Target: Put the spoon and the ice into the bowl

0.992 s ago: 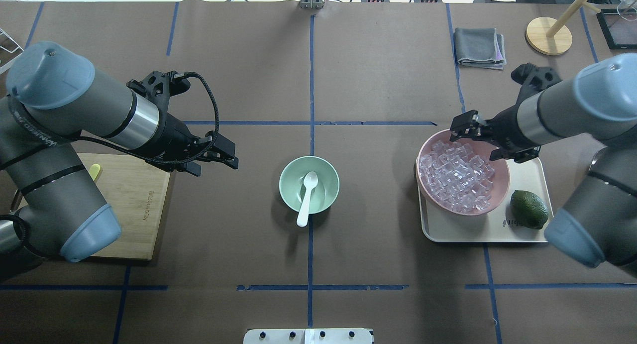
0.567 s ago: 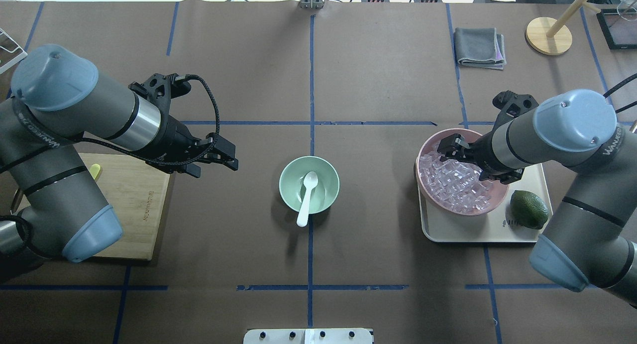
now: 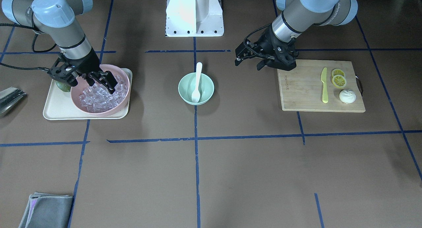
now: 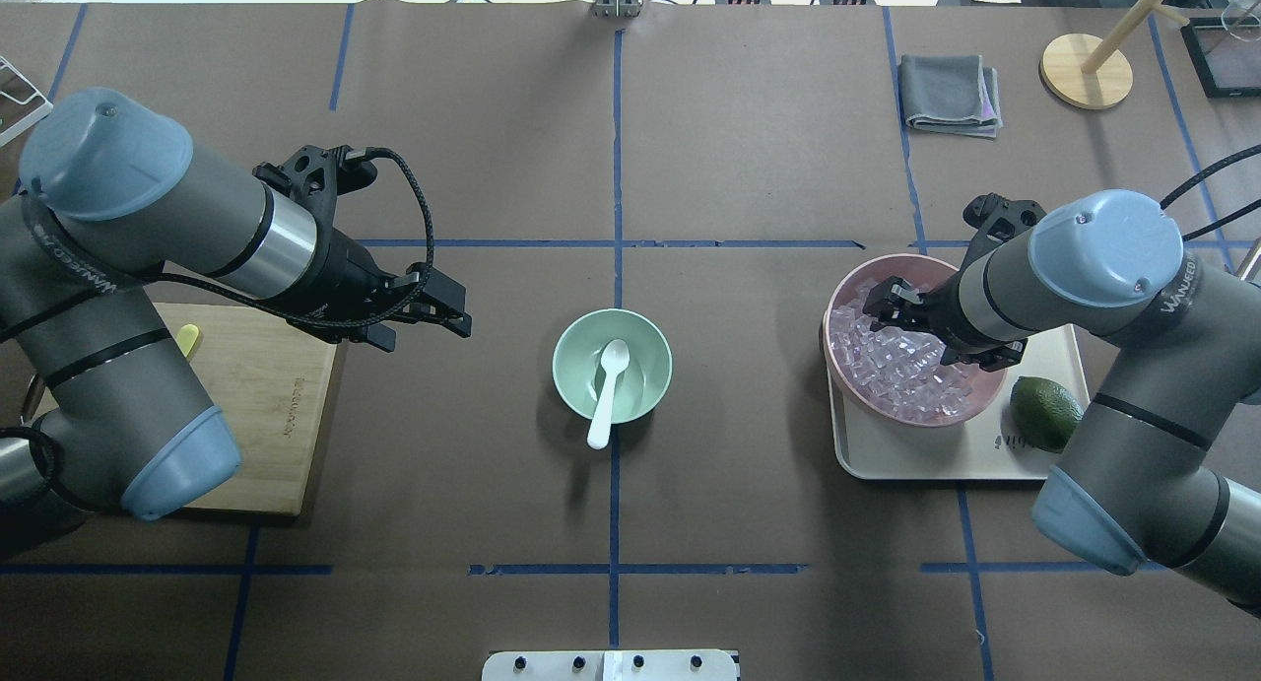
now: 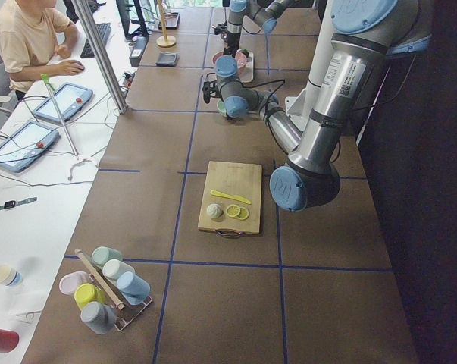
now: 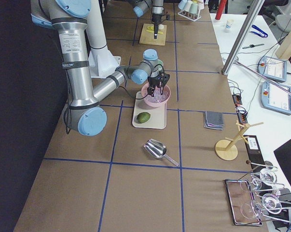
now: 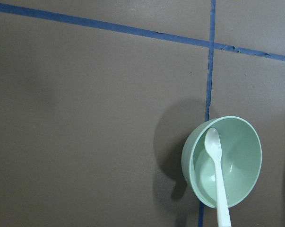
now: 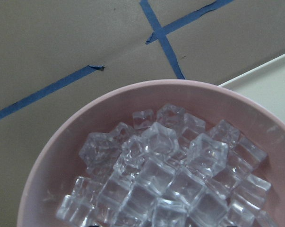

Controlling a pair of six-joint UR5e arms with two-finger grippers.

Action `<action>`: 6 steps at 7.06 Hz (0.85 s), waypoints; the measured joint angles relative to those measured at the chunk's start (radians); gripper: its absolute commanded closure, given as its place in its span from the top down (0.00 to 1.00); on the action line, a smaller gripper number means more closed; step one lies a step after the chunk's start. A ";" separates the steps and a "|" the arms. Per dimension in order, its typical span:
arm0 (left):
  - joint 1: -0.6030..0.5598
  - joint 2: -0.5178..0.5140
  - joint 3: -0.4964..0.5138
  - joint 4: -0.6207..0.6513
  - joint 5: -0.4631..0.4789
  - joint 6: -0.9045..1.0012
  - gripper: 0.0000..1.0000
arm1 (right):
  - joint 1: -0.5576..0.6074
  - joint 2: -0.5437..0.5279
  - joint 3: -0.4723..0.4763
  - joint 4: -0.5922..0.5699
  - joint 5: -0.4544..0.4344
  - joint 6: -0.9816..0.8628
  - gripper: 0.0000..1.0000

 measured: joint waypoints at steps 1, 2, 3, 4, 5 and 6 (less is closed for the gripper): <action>0.000 0.000 -0.002 0.000 0.000 0.000 0.92 | 0.000 0.000 -0.002 0.000 -0.011 0.000 0.69; -0.001 0.000 -0.005 0.000 0.000 -0.001 0.92 | -0.001 0.000 -0.003 0.000 -0.019 0.000 0.69; -0.001 0.000 -0.007 0.001 0.000 -0.001 0.92 | -0.001 0.001 -0.005 0.000 -0.022 -0.001 0.65; -0.001 0.000 -0.009 0.001 0.000 0.000 0.92 | -0.002 0.001 -0.007 0.000 -0.023 0.000 0.55; -0.003 0.000 -0.010 0.001 0.000 0.000 0.92 | -0.003 0.001 -0.009 0.000 -0.023 0.000 0.36; -0.004 0.002 -0.011 0.001 -0.001 0.000 0.92 | -0.003 0.000 -0.010 0.000 -0.023 0.000 0.09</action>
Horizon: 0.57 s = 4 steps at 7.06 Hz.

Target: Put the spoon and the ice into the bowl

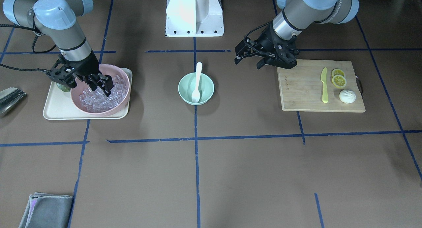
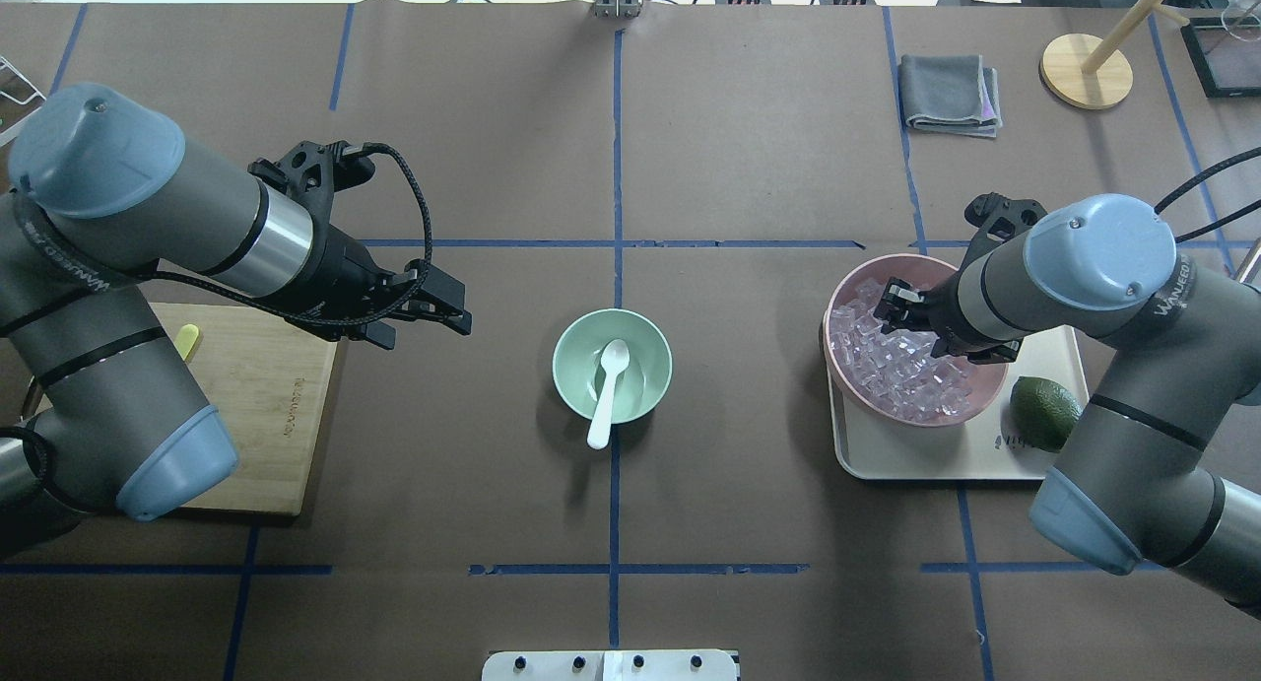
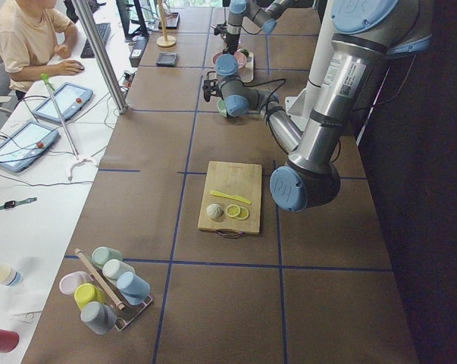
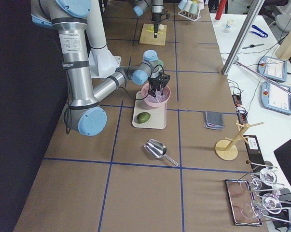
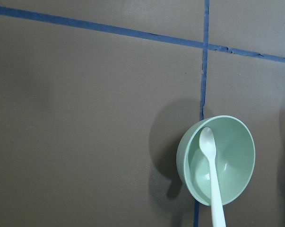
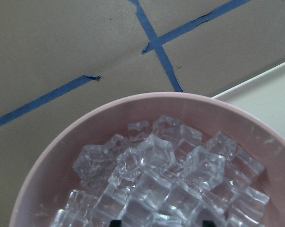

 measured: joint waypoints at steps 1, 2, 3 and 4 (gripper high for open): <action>-0.001 0.005 -0.001 -0.001 0.000 0.000 0.92 | 0.000 0.000 0.000 0.000 -0.001 0.000 0.00; -0.002 0.011 -0.005 -0.002 -0.001 0.001 0.92 | 0.001 -0.001 0.002 0.000 -0.002 0.000 0.00; -0.004 0.024 -0.016 -0.001 -0.002 0.001 0.92 | 0.001 0.000 0.013 0.000 -0.001 -0.001 0.00; -0.008 0.047 -0.038 -0.001 -0.002 0.002 0.92 | 0.002 0.001 0.043 0.000 0.007 -0.001 0.00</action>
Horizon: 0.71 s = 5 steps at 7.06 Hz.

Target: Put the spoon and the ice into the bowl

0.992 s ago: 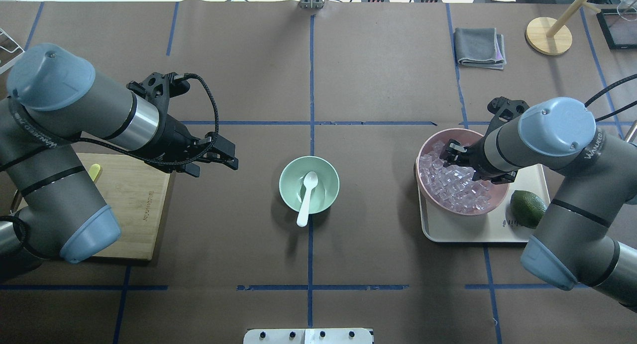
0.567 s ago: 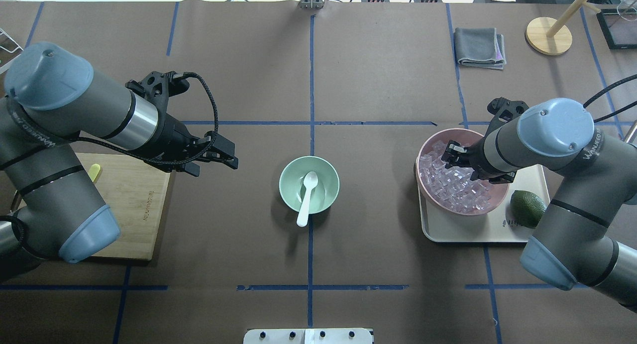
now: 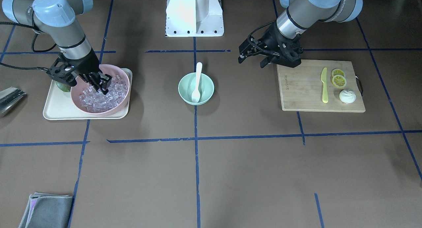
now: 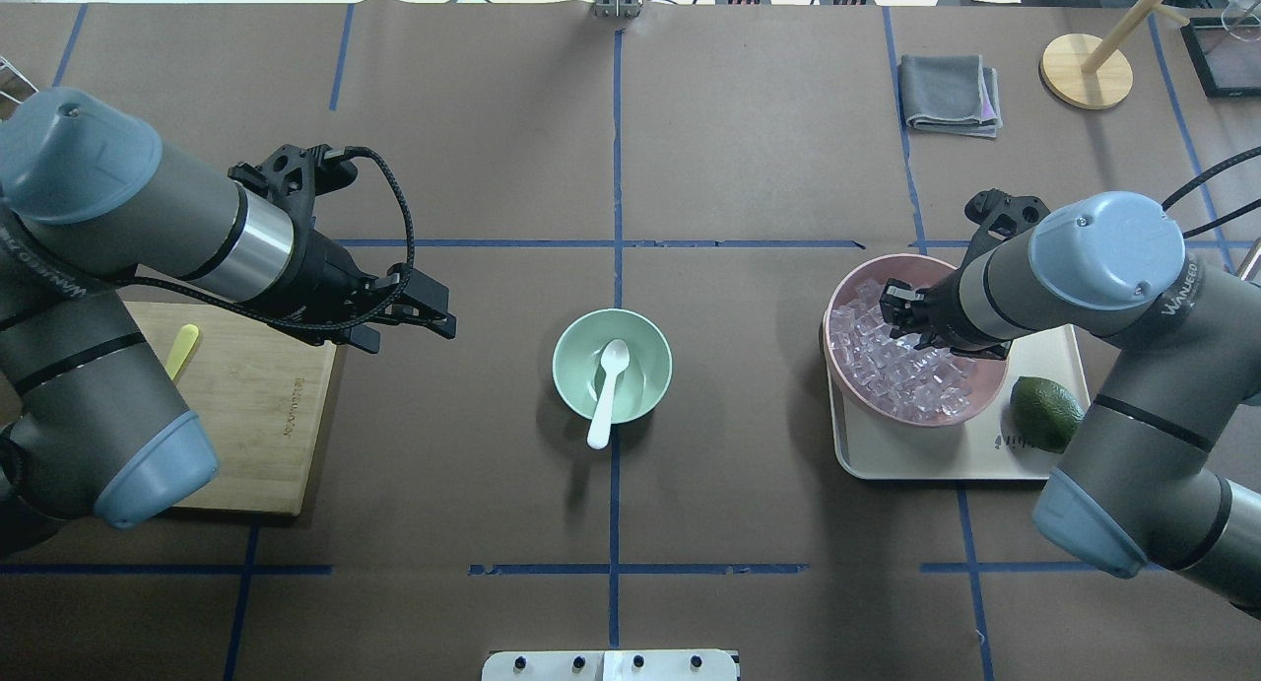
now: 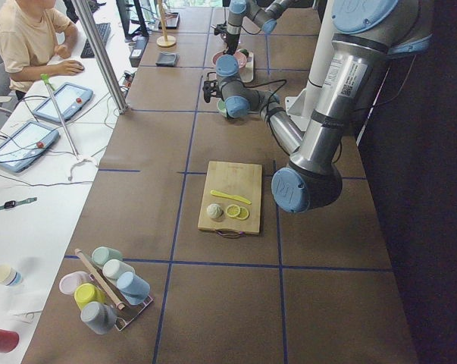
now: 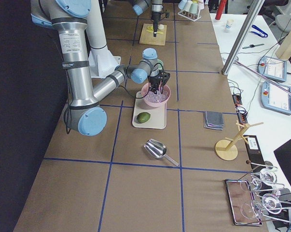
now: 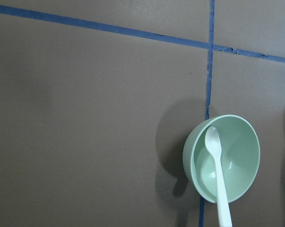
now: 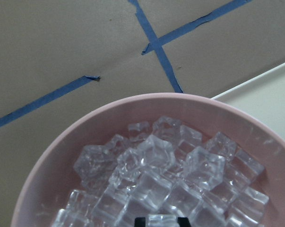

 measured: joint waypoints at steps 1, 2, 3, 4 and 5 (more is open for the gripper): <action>-0.005 0.026 -0.024 0.000 0.000 0.001 0.92 | 0.000 0.013 0.039 0.000 0.019 -0.001 0.00; -0.009 0.045 -0.039 0.000 0.000 0.001 0.92 | -0.004 0.065 0.060 -0.003 0.040 0.011 0.00; -0.012 0.062 -0.047 0.000 0.000 0.001 0.92 | -0.025 0.154 0.043 -0.011 0.047 0.066 0.00; -0.012 0.077 -0.052 -0.001 0.001 0.001 0.92 | -0.060 0.244 0.009 -0.019 0.041 0.142 0.01; -0.012 0.083 -0.054 -0.001 0.001 0.002 0.93 | -0.093 0.321 -0.032 -0.022 0.022 0.193 0.01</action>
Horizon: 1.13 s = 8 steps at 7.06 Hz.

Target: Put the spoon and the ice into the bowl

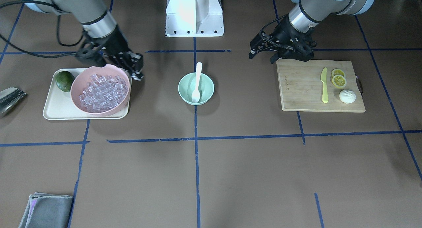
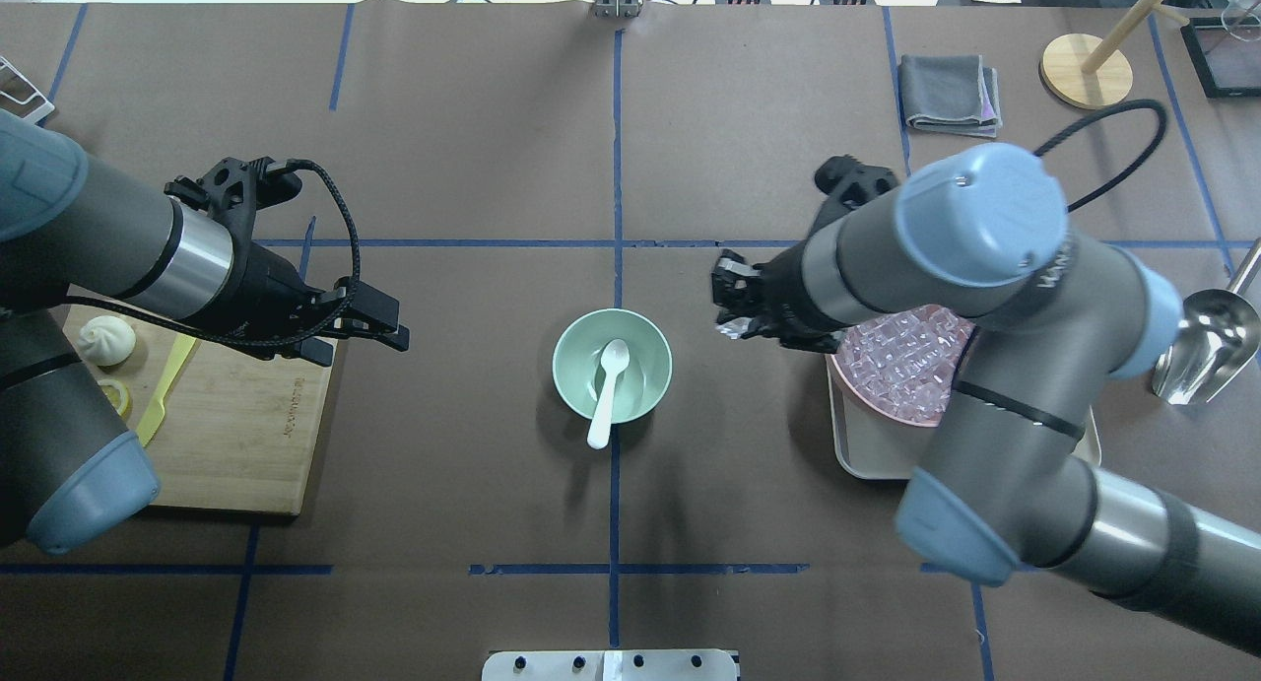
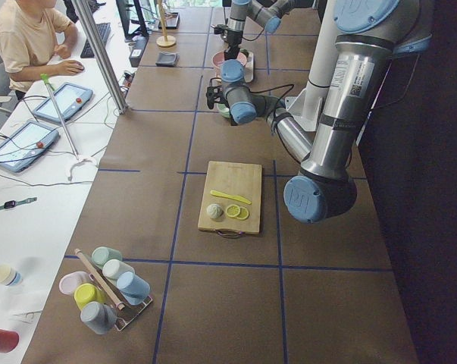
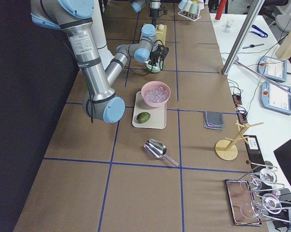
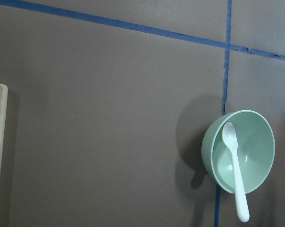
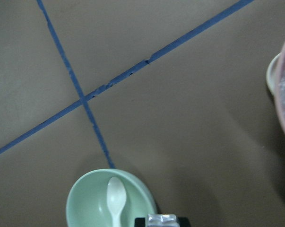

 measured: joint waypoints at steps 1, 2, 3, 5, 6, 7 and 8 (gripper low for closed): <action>0.000 0.003 0.000 0.000 0.000 0.000 0.93 | -0.031 0.075 -0.065 0.001 -0.030 0.034 0.10; 0.001 0.004 0.000 0.000 0.001 0.000 0.93 | -0.054 0.131 -0.128 0.004 -0.051 0.053 0.65; 0.002 0.005 0.000 0.000 0.001 0.000 0.93 | -0.070 0.157 -0.166 0.006 -0.060 0.059 0.99; 0.003 0.004 0.001 0.000 0.002 0.000 0.93 | -0.090 0.170 -0.196 0.008 -0.082 0.060 1.00; 0.002 0.004 0.001 0.000 0.002 0.000 0.93 | -0.086 0.166 -0.186 0.005 -0.088 0.057 1.00; -0.011 0.004 0.000 0.000 0.001 0.001 0.97 | -0.054 0.134 -0.148 0.001 -0.062 0.052 1.00; -0.037 0.018 -0.001 0.000 -0.002 0.030 0.98 | 0.019 0.067 -0.092 -0.001 0.016 0.030 1.00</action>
